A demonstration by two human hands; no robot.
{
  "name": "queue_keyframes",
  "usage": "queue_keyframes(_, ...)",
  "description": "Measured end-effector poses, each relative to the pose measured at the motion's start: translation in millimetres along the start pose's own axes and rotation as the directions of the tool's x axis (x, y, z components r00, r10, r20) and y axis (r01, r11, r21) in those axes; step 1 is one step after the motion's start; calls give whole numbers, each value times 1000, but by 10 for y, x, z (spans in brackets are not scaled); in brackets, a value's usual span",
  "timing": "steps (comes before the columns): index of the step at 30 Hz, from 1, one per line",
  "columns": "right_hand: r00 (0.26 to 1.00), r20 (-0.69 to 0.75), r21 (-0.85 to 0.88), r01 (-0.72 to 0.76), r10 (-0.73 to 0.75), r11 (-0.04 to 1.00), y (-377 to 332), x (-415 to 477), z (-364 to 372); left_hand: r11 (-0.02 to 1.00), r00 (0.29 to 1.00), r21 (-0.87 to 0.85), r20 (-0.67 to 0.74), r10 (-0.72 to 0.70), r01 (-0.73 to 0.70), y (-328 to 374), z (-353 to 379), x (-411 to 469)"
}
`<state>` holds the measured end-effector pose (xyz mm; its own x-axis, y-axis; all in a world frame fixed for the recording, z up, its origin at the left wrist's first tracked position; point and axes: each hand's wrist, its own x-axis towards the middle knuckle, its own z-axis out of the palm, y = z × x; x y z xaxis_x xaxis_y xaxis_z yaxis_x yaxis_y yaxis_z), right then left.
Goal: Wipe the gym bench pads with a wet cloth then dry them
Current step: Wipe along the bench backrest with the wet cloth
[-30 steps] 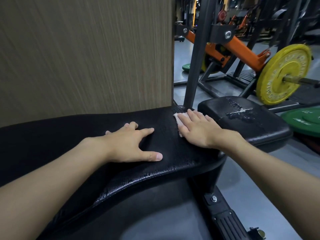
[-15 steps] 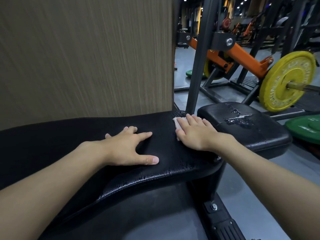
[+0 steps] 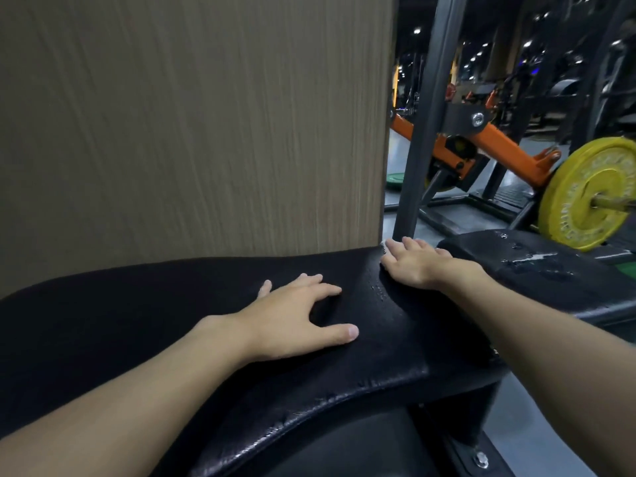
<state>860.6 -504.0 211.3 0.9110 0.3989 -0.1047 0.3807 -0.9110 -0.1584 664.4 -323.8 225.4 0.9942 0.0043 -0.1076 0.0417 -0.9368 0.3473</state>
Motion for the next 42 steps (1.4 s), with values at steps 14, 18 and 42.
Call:
queue_keyframes(14, 994, -25, -70, 103, -105, 992, -1428, -238, 284, 983, 989, 131, -96, -115, 127, -1586, -552, -1093)
queue_keyframes(18, 980, -5, -65, 199, -199, 978, -2039, -258, 392, 981, 985, 123, -103, -140, 152, -1891, -600, -1387)
queue_keyframes(42, 823, 135, -41, 560, -551, 827, -5122, -595, 854, 967, 929, -17, -273, -250, 256, -3154, -641, -2829)
